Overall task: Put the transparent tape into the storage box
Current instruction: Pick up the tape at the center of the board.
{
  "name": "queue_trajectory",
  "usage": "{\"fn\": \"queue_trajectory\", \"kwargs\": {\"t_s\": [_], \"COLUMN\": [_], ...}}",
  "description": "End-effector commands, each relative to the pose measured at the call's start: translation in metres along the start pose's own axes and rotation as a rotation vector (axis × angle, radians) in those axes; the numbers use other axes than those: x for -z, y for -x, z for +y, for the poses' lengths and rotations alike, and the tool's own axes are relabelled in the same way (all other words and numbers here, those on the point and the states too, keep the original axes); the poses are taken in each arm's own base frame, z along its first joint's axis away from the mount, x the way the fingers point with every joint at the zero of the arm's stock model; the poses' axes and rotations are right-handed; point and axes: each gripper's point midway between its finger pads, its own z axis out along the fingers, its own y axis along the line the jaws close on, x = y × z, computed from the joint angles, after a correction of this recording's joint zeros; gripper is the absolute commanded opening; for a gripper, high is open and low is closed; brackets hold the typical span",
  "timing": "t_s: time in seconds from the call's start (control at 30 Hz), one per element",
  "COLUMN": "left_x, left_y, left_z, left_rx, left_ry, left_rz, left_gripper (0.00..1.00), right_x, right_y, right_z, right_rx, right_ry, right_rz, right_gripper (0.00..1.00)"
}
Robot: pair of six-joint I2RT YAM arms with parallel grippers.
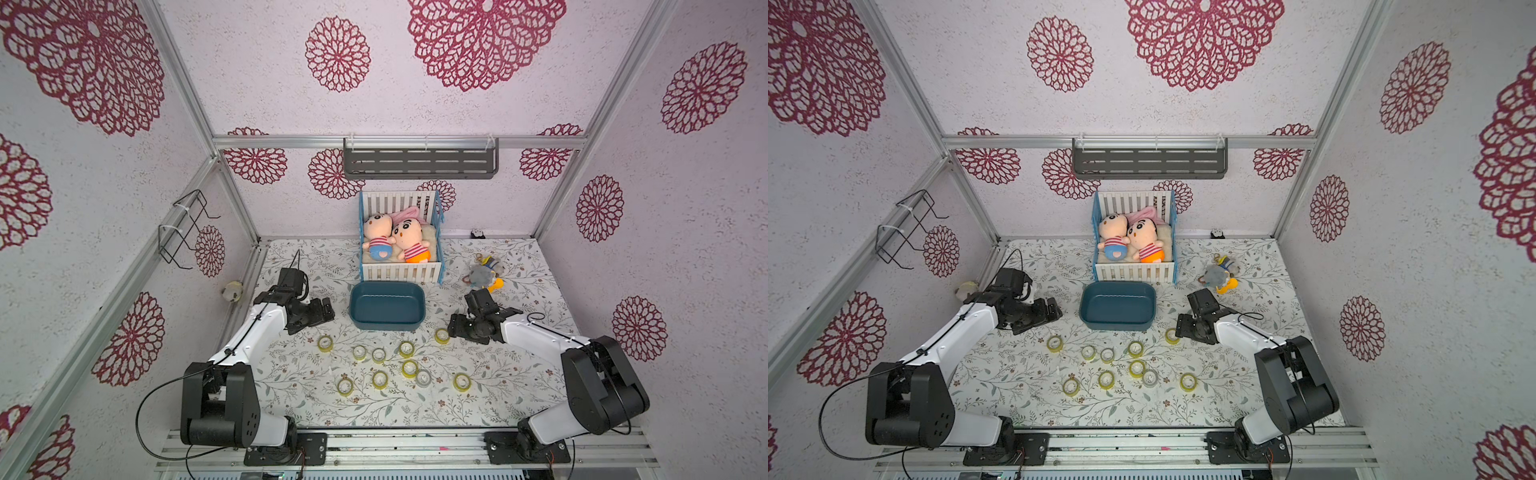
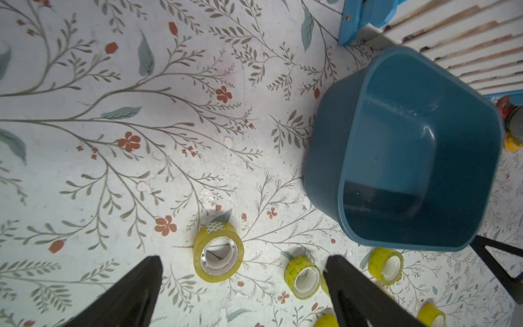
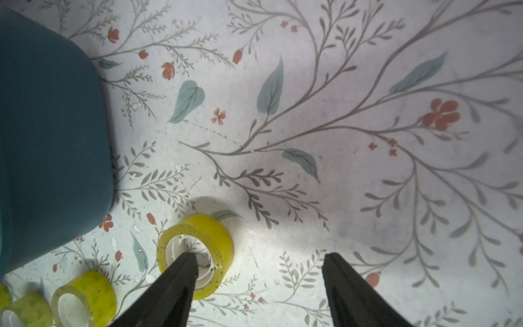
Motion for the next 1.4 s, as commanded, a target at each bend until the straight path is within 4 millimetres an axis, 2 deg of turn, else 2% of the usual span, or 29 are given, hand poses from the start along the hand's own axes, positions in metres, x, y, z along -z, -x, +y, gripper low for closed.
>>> {"fn": "queue_trajectory", "kwargs": {"t_s": [0.0, 0.27, 0.57, 0.93, 1.1, 1.23, 1.37], "left_x": [0.005, 0.009, 0.015, 0.023, 0.030, 0.031, 0.029], "left_y": [0.006, 0.008, 0.011, 0.012, 0.018, 0.023, 0.022], "left_z": [0.005, 0.008, 0.010, 0.011, 0.010, 0.014, 0.016], "left_rx": [-0.033, -0.039, -0.041, -0.040, -0.025, -0.025, -0.026], "left_ry": [0.060, 0.086, 0.098, 0.115, 0.120, 0.150, 0.160], "left_rz": [-0.023, -0.037, -0.064, -0.081, -0.101, -0.122, -0.112], "left_gripper": [0.97, 0.97, 0.97, 0.97, 0.97, 0.97, 0.97], "right_x": [-0.002, -0.014, -0.026, -0.018, -0.023, -0.032, -0.035], "right_y": [0.003, 0.001, -0.005, -0.016, -0.023, -0.030, -0.033], "right_z": [0.003, 0.010, 0.007, -0.003, -0.002, -0.005, -0.006], "right_rx": [-0.008, -0.009, 0.009, 0.044, 0.078, 0.078, 0.069], "right_ry": [-0.014, -0.030, -0.090, -0.160, -0.160, -0.168, -0.162], "right_rz": [-0.005, 0.017, 0.061, 0.083, 0.113, 0.127, 0.126], "right_gripper": [0.76, 0.75, 0.72, 0.70, 0.69, 0.65, 0.55]}}
